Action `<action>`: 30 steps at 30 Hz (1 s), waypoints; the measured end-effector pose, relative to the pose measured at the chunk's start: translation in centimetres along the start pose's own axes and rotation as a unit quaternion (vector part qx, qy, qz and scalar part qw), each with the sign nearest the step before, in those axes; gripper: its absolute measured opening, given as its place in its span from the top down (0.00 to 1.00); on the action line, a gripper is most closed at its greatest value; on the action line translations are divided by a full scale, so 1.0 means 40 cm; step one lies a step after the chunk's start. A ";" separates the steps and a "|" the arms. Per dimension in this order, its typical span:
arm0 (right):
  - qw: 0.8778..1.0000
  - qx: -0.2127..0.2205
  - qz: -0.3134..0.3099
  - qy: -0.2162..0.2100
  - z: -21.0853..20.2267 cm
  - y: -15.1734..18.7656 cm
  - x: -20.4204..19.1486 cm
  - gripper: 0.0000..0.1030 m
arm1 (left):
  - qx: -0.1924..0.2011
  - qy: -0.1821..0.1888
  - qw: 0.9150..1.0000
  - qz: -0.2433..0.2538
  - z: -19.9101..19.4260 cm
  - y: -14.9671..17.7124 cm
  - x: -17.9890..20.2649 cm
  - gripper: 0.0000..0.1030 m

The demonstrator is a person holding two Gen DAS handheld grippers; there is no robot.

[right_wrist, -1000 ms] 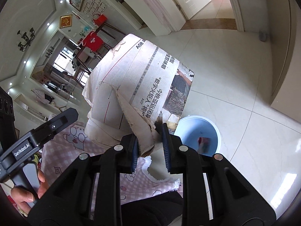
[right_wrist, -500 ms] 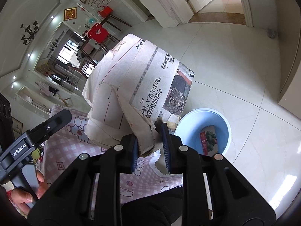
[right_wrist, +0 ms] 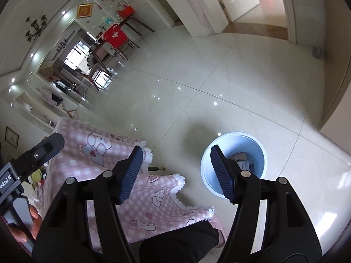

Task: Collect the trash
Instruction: 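Return both tools to the table and grasp the green leaf toy with left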

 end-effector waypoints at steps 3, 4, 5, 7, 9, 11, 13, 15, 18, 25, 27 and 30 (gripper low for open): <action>0.999 0.007 -0.026 -0.023 -0.030 -0.002 -0.079 0.37 | 0.012 -0.009 1.000 -0.009 -0.052 0.001 -0.037 0.25; 0.999 0.008 -0.035 -0.032 -0.043 0.001 -0.108 0.37 | 0.019 -0.014 1.000 -0.013 -0.078 0.002 -0.057 0.24; 0.998 0.010 -0.045 -0.040 -0.052 0.004 -0.145 0.37 | 0.024 -0.018 0.999 -0.018 -0.098 0.002 -0.075 0.24; 0.996 0.015 -0.071 -0.057 -0.076 0.012 -0.216 0.37 | 0.038 -0.031 0.998 -0.027 -0.148 0.004 -0.120 0.23; 0.992 0.016 -0.098 -0.079 -0.095 0.025 -0.304 0.37 | 0.052 -0.048 0.997 -0.036 -0.200 0.008 -0.176 0.23; 0.988 0.015 -0.122 -0.098 -0.110 0.044 -0.382 0.37 | 0.070 -0.072 0.994 -0.048 -0.261 0.021 -0.252 0.23; 0.982 0.011 -0.146 -0.117 -0.117 0.069 -0.460 0.38 | 0.086 -0.105 0.989 -0.062 -0.322 0.033 -0.336 0.23; 0.978 0.005 -0.164 -0.131 -0.117 0.093 -0.521 0.38 | 0.093 -0.127 0.985 -0.076 -0.366 0.050 -0.409 0.23; 0.970 -0.008 -0.192 -0.150 -0.103 0.141 -0.610 0.38 | 0.097 -0.168 0.976 -0.098 -0.418 0.084 -0.531 0.23; 0.957 -0.039 -0.234 -0.168 -0.037 0.224 -0.758 0.38 | 0.076 -0.194 0.966 -0.150 -0.425 0.164 -0.719 0.23; 0.955 -0.046 -0.240 -0.168 -0.018 0.237 -0.779 0.38 | 0.069 -0.182 0.967 -0.166 -0.400 0.181 -0.747 0.27; 0.954 -0.053 -0.246 -0.165 0.003 0.252 -0.796 0.38 | 0.060 -0.160 0.969 -0.180 -0.356 0.185 -0.755 0.45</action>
Point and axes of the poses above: each gripper's, at about its wrist camera, not at the fingertips, and z roughly the way its jaws point, x to its right, y to its underside, the point moved 9 cm from there along z, roughly the way its jaws point, and after that the axes turned 6 degrees about x, right-handed, at the moved point
